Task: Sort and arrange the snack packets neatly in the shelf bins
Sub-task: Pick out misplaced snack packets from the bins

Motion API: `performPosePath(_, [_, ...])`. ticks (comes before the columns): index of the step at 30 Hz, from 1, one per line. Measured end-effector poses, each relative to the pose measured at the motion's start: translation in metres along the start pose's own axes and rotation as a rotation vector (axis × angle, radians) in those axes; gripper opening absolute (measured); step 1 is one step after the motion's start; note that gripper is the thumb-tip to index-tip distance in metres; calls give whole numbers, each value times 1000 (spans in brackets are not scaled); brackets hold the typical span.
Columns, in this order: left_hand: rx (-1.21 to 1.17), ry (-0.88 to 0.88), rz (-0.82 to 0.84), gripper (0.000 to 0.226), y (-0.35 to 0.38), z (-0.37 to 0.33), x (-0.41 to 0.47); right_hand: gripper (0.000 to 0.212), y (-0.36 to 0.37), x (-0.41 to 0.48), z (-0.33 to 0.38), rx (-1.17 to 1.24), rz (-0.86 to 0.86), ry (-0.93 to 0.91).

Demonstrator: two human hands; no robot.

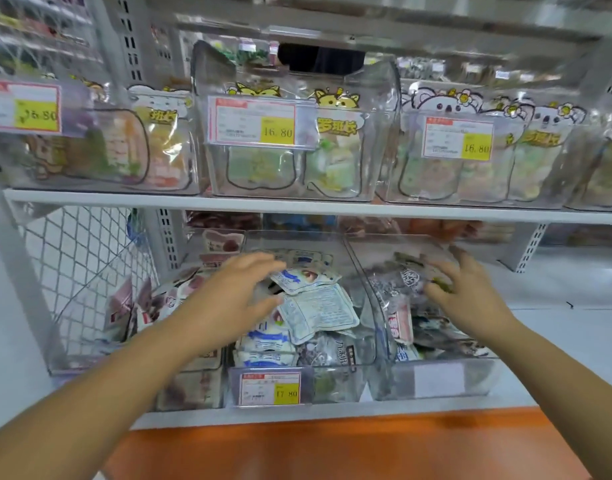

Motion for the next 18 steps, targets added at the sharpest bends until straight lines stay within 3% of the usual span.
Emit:
performPosePath(4, [54, -102, -21, 47, -22, 48, -32, 36, 21, -19, 96, 97, 22, -300])
performPosePath(8, [89, -161, -9, 47, -32, 97, -69, 30, 77, -45, 202, 187, 285, -574])
performPosePath(12, [144, -194, 58, 65, -18, 130, -97, 34, 140, -44, 281, 50, 517, -704])
performPosePath(14, [187, -185, 63, 71, -12, 137, -102, 47, 175, -29, 305, -85, 632, -720])
performPosePath(18, [239, -137, 21, 53, -21, 132, -100, 97, 255, 12, 298, -373, 946, -567])
Point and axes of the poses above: each hand's wrist, its own x-axis towards the middle knuckle, its own y-axis out of the palm, z = x × y, the point moved 9 cm from there along x, towards the middle knuckle, and after that the axes turned 7 degrees about x, right-handed, at the moved point
